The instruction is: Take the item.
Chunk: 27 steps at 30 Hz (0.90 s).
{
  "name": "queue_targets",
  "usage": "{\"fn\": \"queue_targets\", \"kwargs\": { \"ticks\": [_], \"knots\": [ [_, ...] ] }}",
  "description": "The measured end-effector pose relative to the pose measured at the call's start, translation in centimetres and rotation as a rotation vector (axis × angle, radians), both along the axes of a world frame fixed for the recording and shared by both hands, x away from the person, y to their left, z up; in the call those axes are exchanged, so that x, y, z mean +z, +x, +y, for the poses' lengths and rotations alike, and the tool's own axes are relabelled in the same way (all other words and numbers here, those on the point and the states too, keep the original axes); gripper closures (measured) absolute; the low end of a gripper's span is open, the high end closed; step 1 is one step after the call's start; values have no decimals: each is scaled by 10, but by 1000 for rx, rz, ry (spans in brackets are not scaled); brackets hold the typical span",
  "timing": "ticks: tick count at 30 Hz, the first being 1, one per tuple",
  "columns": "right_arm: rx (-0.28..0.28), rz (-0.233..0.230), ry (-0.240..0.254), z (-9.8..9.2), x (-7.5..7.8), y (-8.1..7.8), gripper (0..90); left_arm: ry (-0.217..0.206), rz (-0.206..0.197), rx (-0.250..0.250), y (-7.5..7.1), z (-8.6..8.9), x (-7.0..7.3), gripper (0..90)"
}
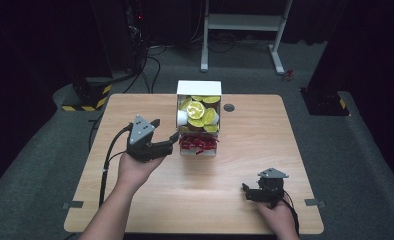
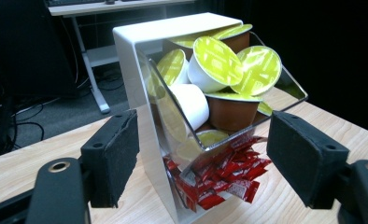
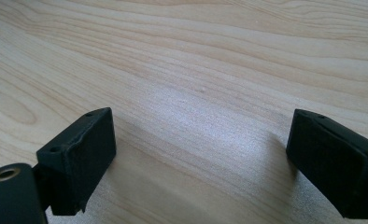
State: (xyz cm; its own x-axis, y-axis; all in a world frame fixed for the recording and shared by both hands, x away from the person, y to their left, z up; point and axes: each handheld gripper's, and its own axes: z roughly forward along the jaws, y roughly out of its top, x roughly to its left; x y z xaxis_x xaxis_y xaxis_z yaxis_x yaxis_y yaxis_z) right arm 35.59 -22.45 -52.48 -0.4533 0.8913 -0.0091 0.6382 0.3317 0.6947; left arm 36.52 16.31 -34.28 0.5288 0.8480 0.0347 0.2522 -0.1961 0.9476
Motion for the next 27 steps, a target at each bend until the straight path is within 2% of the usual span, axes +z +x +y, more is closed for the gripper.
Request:
{"fn": "queue_targets", "kwargs": {
  "ticks": [6,16,22,27],
  "knots": [
    [0,0,0,0,0,0,83,4,-12,3,5,-3,5,262],
    [0,0,0,0,0,0,83,8,-10,-7,15,-9,13,265],
    [2,-2,-2,0,0,0,83,24,-7,-21,22,-15,13,281],
    [2,-2,-2,0,0,0,83,13,11,-42,28,-17,11,284]
  ]
}}
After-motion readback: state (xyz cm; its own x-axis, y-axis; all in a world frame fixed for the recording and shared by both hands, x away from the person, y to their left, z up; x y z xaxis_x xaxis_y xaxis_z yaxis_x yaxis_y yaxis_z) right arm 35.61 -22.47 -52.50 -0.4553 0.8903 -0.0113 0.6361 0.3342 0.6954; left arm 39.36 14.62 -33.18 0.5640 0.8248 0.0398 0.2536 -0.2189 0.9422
